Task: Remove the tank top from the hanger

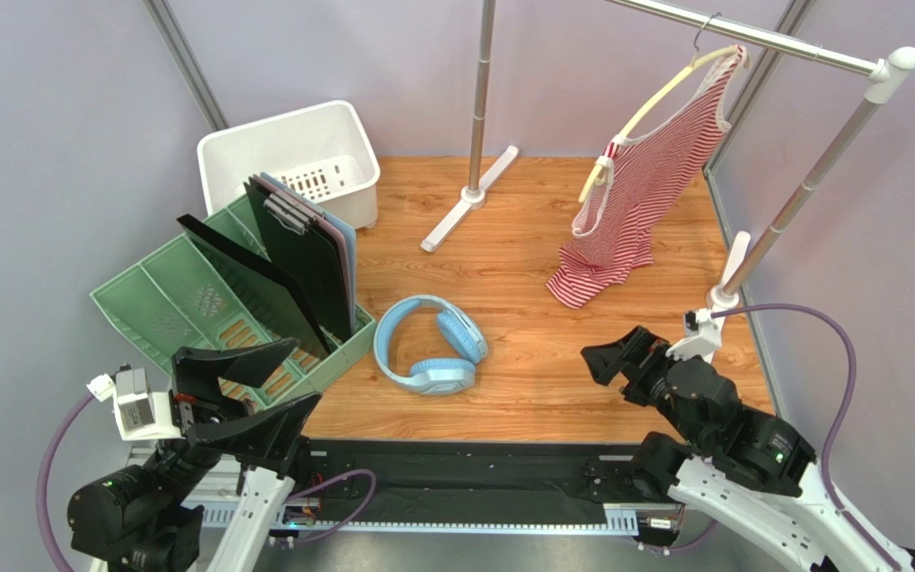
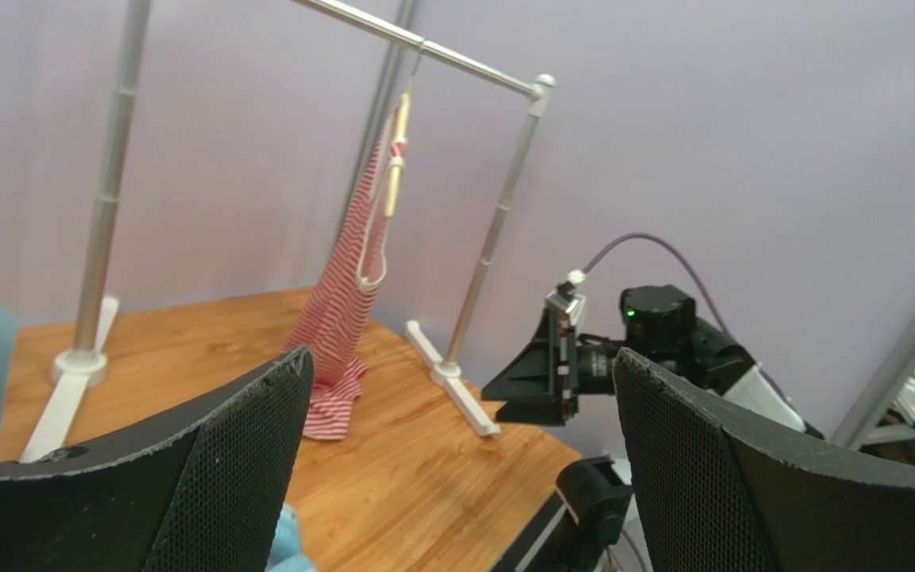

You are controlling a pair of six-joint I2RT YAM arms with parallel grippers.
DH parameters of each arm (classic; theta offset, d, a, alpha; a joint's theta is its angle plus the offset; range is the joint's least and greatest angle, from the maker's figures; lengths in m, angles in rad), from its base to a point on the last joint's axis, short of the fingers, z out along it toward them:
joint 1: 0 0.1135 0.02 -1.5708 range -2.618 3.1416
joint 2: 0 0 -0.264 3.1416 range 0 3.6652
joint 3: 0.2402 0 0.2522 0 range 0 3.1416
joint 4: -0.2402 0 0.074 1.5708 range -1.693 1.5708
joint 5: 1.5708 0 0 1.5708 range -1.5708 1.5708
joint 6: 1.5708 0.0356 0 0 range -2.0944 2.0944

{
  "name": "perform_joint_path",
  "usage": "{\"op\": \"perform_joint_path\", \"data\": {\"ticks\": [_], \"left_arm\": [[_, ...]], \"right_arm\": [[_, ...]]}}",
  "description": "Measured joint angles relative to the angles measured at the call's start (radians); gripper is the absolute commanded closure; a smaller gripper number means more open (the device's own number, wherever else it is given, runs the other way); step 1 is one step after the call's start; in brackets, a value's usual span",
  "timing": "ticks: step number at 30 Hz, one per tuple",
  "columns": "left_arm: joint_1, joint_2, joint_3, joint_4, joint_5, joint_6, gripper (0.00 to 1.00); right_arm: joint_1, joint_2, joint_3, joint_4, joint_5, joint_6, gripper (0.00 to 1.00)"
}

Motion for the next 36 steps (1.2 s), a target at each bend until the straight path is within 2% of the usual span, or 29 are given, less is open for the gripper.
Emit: {"op": "perform_joint_path", "data": {"ticks": [4, 10, 16, 21, 26, 33, 36], "left_arm": [[0.000, 0.002, 0.083, -0.199, -0.089, 0.031, 0.01], [-0.001, 0.027, 0.228, -0.441, -0.185, 0.109, 0.01], [-0.039, 0.048, 0.254, -0.510, -0.213, 0.195, 0.01], [-0.053, 0.220, 0.286, -0.546, -0.164, 0.266, 0.05], [-0.053, 0.393, 0.291, -0.565, -0.081, 0.323, 0.05], [-0.053, 0.403, 0.343, -0.556, 0.029, 0.393, 0.05], [-0.053, 0.402, 0.362, -0.548, 0.052, 0.415, 0.04]], "right_arm": [[0.000, 0.077, 0.134, -0.090, 0.084, -0.039, 0.00], [0.000, 0.199, 0.337, -0.125, 0.158, -0.148, 0.00], [0.000, 0.413, 0.566, -0.179, 0.285, -0.246, 0.00], [-0.077, 0.625, 0.780, -0.182, 0.331, -0.333, 0.00], [-0.335, 0.761, 0.917, -0.122, 0.174, -0.406, 0.00], [-0.685, 0.904, 1.069, -0.008, -0.217, -0.405, 0.06], [-0.784, 0.948, 1.075, 0.061, -0.360, -0.368, 0.13]]}}
